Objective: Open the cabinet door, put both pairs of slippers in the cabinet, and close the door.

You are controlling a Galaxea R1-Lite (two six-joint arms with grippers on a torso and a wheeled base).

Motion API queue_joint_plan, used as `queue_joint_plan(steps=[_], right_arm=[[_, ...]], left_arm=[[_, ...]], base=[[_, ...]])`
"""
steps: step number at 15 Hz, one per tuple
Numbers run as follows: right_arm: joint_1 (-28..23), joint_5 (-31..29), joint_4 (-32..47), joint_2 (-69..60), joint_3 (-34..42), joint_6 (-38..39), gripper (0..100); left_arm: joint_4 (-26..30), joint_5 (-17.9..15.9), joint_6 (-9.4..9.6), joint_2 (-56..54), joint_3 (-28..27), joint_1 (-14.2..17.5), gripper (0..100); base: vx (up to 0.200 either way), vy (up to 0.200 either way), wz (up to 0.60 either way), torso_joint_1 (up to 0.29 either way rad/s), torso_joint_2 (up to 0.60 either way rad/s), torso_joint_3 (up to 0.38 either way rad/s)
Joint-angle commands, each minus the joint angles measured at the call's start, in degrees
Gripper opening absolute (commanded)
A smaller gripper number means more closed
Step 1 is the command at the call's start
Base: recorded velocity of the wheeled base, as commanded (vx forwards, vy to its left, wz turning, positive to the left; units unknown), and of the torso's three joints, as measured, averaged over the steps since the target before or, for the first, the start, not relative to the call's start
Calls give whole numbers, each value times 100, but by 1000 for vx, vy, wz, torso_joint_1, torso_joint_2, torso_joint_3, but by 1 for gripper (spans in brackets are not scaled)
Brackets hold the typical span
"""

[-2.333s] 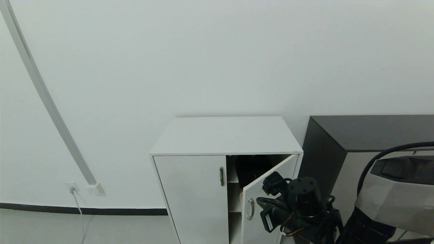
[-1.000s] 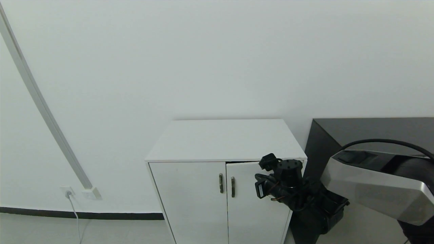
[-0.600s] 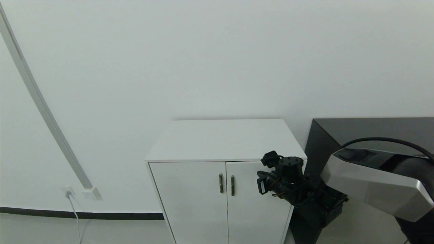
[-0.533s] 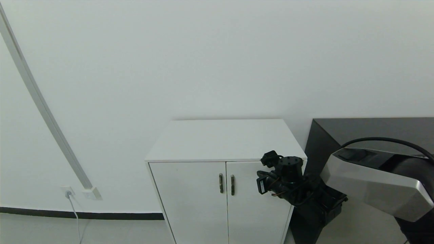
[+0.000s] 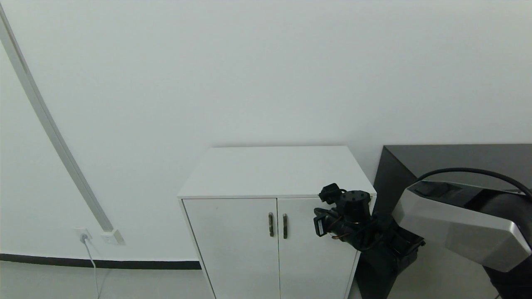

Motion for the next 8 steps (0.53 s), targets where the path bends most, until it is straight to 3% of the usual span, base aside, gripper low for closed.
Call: queue_joint_plan(steps=[1,8], right_arm=[[-4,-1,1,-4,-11,-1,0],[-31,-1,62,-4,-117,-10,0]], left_arm=[[0,1,-4,7,1,0,0],[0,1,-4,7,1,0,0]], base=[[0,0,0,0,0,0],[0,0,0,0,0,0]])
